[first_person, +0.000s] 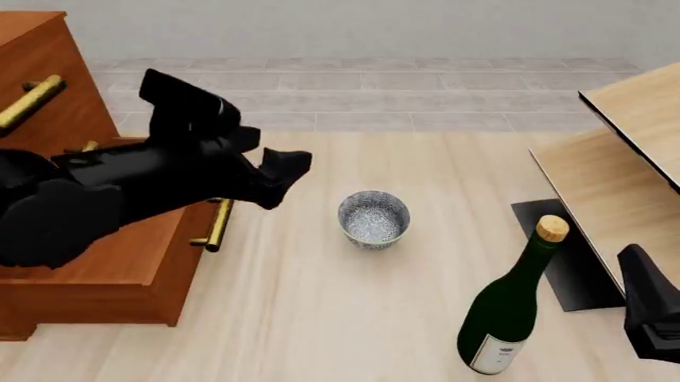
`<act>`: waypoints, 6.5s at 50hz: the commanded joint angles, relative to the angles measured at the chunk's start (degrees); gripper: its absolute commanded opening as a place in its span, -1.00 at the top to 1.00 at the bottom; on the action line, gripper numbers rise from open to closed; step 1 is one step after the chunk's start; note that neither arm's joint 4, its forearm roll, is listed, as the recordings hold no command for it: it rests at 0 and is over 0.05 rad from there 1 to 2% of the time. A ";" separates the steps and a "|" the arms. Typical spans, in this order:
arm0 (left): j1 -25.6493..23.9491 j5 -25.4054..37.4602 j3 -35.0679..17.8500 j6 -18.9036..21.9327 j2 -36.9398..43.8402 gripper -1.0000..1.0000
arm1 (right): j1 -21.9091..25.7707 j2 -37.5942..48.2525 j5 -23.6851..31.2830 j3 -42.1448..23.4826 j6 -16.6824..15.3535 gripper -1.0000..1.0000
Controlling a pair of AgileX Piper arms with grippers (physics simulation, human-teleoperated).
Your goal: Put the bowl on top of the cabinet.
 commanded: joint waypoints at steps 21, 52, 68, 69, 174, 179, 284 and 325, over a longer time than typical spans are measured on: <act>4.77 -1.17 -14.43 -8.18 24.51 -1.00 | 0.34 0.01 -0.49 0.15 0.84 -1.00; 2.74 -4.04 -17.44 -12.58 33.60 -1.00 | 0.24 -0.09 -1.12 0.10 1.63 -1.00; 3.27 -5.95 -17.55 -12.71 36.27 -1.00 | 0.34 -0.10 -1.17 0.13 1.61 -1.00; 3.22 -6.01 -17.52 -12.68 36.36 -1.00 | 0.33 -0.10 -1.17 0.12 1.60 -1.00; -0.21 -12.77 -17.61 -16.80 48.63 1.00 | 0.24 -0.11 -1.00 -0.06 1.44 -1.00; 2.53 -12.92 -17.34 -15.51 47.40 1.00 | 0.15 -0.12 -1.06 -0.01 1.43 -1.00; 25.26 60.72 -29.12 -28.98 -12.55 1.00 | 0.70 -0.09 -1.19 0.13 1.86 -1.00; 33.18 69.89 -38.90 -38.42 -5.22 1.00 | 0.69 -0.07 -0.93 0.16 0.80 -1.00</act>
